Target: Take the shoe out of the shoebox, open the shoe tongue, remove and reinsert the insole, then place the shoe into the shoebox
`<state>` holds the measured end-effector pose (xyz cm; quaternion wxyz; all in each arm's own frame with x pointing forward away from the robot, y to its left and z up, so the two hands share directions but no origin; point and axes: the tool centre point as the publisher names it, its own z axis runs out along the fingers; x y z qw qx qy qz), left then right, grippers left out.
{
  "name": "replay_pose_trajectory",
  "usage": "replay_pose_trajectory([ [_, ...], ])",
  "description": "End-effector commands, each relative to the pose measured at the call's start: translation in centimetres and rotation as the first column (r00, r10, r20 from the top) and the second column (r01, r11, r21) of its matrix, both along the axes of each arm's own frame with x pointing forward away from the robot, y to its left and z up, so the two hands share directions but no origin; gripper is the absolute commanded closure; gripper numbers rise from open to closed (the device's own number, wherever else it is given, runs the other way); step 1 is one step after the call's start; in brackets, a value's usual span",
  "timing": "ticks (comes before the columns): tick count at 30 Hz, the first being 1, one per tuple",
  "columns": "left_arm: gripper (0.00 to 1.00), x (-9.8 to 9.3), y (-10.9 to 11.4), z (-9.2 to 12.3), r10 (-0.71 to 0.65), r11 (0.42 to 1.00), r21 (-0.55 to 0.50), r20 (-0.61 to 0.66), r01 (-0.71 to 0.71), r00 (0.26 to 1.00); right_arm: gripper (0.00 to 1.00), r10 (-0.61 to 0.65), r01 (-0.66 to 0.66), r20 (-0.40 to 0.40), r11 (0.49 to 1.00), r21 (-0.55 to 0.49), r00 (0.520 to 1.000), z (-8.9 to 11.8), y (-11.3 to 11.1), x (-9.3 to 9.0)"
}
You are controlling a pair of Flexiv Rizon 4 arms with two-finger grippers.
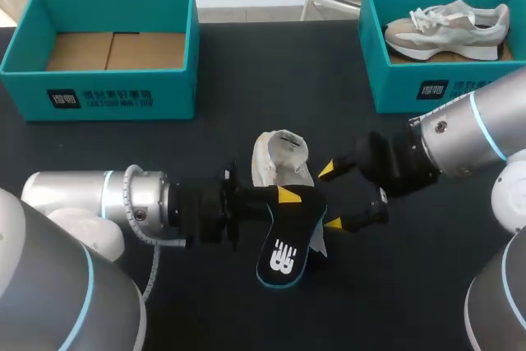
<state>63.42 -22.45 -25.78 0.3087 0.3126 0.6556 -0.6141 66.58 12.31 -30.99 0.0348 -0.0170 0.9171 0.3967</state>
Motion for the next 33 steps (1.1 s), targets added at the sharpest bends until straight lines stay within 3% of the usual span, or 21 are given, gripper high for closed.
replay_pose_trajectory([
  [1, 1.00, -0.1, -0.2, -0.1, 0.003, 1.000, 0.000, 0.001, -0.003, 1.000, 0.00, -0.001, 0.001, 0.001, 1.000, -0.002, 1.000, 0.0, 0.1, 0.0],
  [10, 1.00, -0.1, -0.2, -0.1, 0.003, 1.000, 0.000, 0.001, -0.003, 1.000, 0.00, -0.001, 0.001, 0.001, 1.000, -0.002, 1.000, 0.0, 0.1, 0.0],
  [15, 1.00, -0.1, -0.2, -0.1, 0.003, 1.000, 0.000, 0.001, -0.003, 1.000, 0.00, -0.092, 0.109, 0.184, 0.990, -0.085, 0.979, -0.7, -0.7, 0.6],
  [33, 1.00, -0.1, -0.2, -0.1, 0.003, 1.000, 0.000, 0.001, -0.003, 1.000, 0.00, 0.001, 0.031, 0.170, 0.982, -0.188, 0.986, -2.0, -0.2, 3.2],
])
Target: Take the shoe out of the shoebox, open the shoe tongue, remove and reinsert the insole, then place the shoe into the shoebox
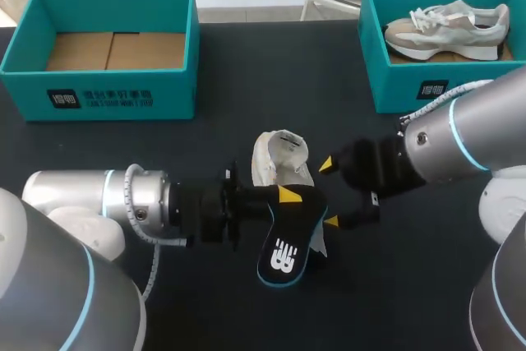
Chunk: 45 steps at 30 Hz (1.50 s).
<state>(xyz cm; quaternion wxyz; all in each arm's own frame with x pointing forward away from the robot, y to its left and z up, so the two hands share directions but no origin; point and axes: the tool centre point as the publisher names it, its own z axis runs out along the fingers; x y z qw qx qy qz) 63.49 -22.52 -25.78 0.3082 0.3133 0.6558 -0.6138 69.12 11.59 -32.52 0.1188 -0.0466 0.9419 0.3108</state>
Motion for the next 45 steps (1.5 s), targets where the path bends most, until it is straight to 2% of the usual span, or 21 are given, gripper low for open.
replay_pose_trajectory([
  [1, 1.00, -0.1, -0.1, -0.1, 0.004, 1.000, -0.001, 0.001, -0.004, 1.000, 0.00, -0.001, 0.001, -0.006, 1.000, -0.025, 1.000, -0.5, 0.5, 0.7],
  [8, 1.00, -0.1, -0.1, -0.1, 0.004, 1.000, -0.001, 0.001, -0.004, 1.000, 0.00, 0.015, -0.015, -0.023, 1.000, -0.016, 1.000, -1.5, 0.8, 0.8],
  [17, 1.00, -0.3, 0.0, -0.2, 0.000, 1.000, 0.002, 0.003, 0.000, 1.000, 0.00, 0.014, -0.014, -0.016, 1.000, -0.021, 1.000, -1.5, 0.8, 0.8],
  [22, 1.00, -0.5, 0.1, -1.5, 0.025, 0.999, 0.024, 0.032, -0.026, 0.999, 0.00, 0.014, -0.014, -0.016, 1.000, -0.021, 1.000, -1.5, 0.8, 0.8],
  [28, 1.00, -0.3, -0.1, -3.3, 0.020, 1.000, -0.003, -0.001, -0.020, 1.000, 0.00, 0.014, -0.014, -0.016, 1.000, -0.021, 1.000, -1.5, 0.8, 0.8],
  [45, 1.00, 0.0, -2.0, -4.2, 0.052, 0.998, -0.033, -0.043, -0.054, 0.998, 0.00, 0.014, -0.014, -0.016, 1.000, -0.021, 1.000, -1.5, 0.8, 0.8],
])
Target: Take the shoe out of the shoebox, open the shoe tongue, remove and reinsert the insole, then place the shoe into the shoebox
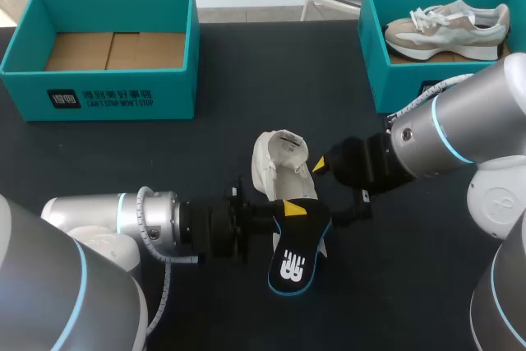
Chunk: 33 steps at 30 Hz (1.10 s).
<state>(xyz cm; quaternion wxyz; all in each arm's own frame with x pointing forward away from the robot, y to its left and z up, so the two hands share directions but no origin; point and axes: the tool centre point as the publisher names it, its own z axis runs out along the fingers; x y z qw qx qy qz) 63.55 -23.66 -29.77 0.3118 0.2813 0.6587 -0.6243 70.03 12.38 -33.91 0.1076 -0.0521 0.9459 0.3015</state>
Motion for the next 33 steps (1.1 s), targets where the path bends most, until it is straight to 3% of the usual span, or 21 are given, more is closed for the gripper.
replay_pose_trajectory([
  [1, 1.00, -0.1, -0.9, -0.2, 0.016, 1.000, -0.004, 0.000, -0.016, 1.000, 0.00, -0.001, 0.001, 0.002, 1.000, 0.001, 1.000, -0.1, 0.0, -0.1],
  [14, 1.00, 0.6, -0.9, -1.3, 0.033, 0.999, 0.006, -0.001, -0.033, 0.999, 0.00, -0.001, 0.001, 0.002, 1.000, 0.001, 1.000, -0.1, 0.0, -0.1],
  [26, 1.00, 4.0, -1.2, -3.7, 0.070, 0.996, 0.055, -0.025, -0.068, 0.997, 0.00, -0.001, 0.001, 0.002, 1.000, 0.001, 1.000, -0.1, 0.0, -0.1],
  [33, 1.00, 5.0, -1.3, -4.5, 0.079, 0.994, 0.082, -0.024, -0.077, 0.997, 0.00, -0.001, 0.001, 0.002, 1.000, 0.001, 1.000, -0.1, 0.0, -0.1],
])
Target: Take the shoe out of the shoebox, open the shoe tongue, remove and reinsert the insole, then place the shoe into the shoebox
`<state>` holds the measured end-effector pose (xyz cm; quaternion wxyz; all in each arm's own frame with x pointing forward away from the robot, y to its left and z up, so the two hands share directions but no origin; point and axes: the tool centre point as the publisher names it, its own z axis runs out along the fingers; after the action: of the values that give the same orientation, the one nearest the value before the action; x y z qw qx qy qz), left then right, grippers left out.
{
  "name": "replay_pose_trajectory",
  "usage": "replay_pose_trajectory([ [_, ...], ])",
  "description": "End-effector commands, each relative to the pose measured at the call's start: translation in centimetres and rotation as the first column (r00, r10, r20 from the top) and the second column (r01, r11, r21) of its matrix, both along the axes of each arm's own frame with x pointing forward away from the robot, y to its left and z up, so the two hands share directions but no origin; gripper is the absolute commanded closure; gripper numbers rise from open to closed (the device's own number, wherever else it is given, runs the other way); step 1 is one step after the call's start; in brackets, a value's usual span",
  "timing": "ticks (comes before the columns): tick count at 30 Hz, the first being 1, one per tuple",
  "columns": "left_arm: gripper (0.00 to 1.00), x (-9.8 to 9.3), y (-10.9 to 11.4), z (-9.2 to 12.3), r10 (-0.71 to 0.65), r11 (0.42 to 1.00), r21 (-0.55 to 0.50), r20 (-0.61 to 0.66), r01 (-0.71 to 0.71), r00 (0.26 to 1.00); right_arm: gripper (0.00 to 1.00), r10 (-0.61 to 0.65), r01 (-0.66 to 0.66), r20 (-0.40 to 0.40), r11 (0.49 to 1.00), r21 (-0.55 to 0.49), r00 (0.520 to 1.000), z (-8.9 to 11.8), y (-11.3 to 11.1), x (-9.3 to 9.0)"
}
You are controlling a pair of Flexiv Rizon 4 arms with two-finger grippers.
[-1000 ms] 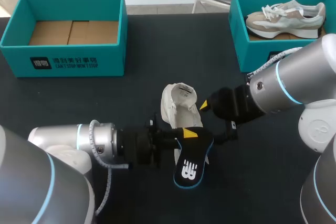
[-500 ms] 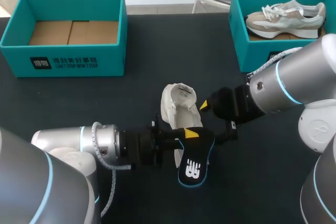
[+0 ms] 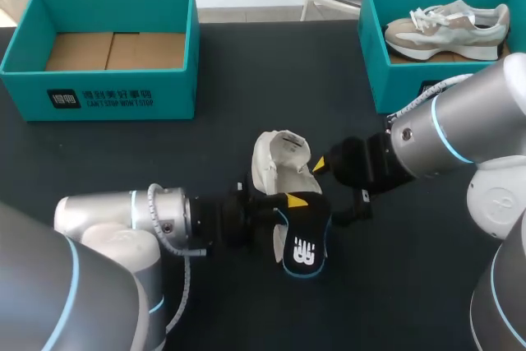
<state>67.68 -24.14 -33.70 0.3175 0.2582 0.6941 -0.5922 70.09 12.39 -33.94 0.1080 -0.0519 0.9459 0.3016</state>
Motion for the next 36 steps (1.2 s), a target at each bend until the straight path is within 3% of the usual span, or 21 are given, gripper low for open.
replay_pose_trajectory([
  [1, 1.00, 0.9, -0.8, -0.7, 0.004, 1.000, 0.014, -0.003, -0.004, 1.000, 0.00, 0.000, 0.000, 0.001, 1.000, 0.001, 1.000, -0.1, 0.0, -0.1],
  [9, 1.00, 1.4, -0.2, -2.0, 0.026, 0.998, 0.050, -0.018, -0.025, 1.000, 0.00, 0.000, 0.000, 0.001, 1.000, 0.001, 1.000, -0.1, 0.0, -0.1],
  [14, 1.00, 1.2, -0.1, -1.5, 0.028, 0.999, 0.044, -0.028, -0.027, 0.999, 0.00, 0.000, 0.000, 0.001, 1.000, 0.001, 1.000, -0.1, 0.0, -0.1],
  [16, 0.71, 1.0, 0.0, -1.1, 0.025, 0.999, 0.044, -0.026, -0.024, 0.999, 0.00, 0.000, 0.000, 0.001, 1.000, 0.001, 1.000, -0.1, 0.0, -0.1],
  [18, 0.64, 1.0, 0.0, -0.7, 0.021, 0.999, 0.042, -0.026, -0.020, 0.999, 0.00, 0.000, 0.000, 0.001, 1.000, 0.001, 1.000, -0.1, 0.0, -0.1],
  [36, 0.66, 0.2, 0.4, 1.7, 0.015, 1.000, 0.016, -0.010, -0.015, 1.000, 0.00, 0.000, 0.000, 0.001, 1.000, 0.001, 1.000, -0.1, 0.0, -0.1],
])
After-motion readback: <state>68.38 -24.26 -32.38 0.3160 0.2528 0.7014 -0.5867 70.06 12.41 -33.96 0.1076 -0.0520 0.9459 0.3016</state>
